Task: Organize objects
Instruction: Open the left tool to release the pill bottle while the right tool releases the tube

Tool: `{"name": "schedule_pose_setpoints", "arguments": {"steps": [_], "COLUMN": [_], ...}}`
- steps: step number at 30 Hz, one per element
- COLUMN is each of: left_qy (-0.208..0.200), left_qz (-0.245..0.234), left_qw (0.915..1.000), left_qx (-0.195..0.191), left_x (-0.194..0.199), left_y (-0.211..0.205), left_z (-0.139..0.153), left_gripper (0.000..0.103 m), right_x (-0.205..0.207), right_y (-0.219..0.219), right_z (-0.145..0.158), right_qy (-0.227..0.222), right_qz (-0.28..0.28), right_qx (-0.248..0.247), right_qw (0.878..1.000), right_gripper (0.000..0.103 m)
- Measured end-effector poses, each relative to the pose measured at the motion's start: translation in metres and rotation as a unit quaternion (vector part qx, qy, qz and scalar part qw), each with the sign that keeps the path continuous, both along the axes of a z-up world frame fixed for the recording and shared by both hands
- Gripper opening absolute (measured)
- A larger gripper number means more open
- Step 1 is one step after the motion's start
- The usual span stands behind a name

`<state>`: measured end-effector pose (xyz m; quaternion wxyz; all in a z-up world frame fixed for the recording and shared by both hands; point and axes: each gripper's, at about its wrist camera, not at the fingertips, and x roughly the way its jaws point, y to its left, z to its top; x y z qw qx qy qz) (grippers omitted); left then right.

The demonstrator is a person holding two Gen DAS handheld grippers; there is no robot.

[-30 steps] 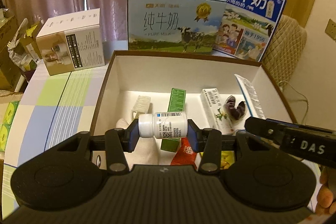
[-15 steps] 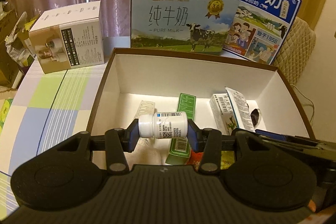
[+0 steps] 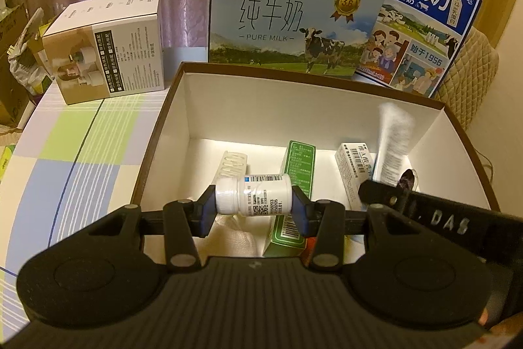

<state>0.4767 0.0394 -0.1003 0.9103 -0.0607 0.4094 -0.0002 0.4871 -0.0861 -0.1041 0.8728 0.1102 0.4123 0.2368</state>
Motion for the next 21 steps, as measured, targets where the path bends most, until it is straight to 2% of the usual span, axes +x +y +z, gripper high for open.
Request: {"name": "schedule_pose_setpoints", "arguments": {"steps": [2, 15, 19, 21], "left_qy": [0.000, -0.013, -0.018, -0.019], "left_qz": [0.002, 0.005, 0.009, 0.011], "left_qw": [1.0000, 0.9999, 0.9998, 0.9997], "left_qx": [0.001, -0.004, -0.009, -0.011], "left_x": [0.0003, 0.0006, 0.0004, 0.0001], "left_y": [0.0006, 0.0044, 0.0070, 0.0080], "left_z": [0.0003, 0.0026, 0.0045, 0.0050], "left_gripper": [0.042, 0.042, 0.057, 0.057], "right_x": [-0.0006, -0.0028, -0.0024, -0.0026], "right_y": [-0.0030, -0.0001, 0.0004, 0.0011], "right_z": [0.0029, 0.0033, 0.0034, 0.0030], "right_qy": [-0.008, 0.000, -0.001, 0.001], "right_qz": [0.000, 0.012, 0.014, 0.015], "right_qx": [0.017, 0.005, 0.004, 0.002], "right_qw": [1.000, 1.000, 1.000, 1.000], "right_gripper": [0.040, 0.042, 0.042, 0.043]}}
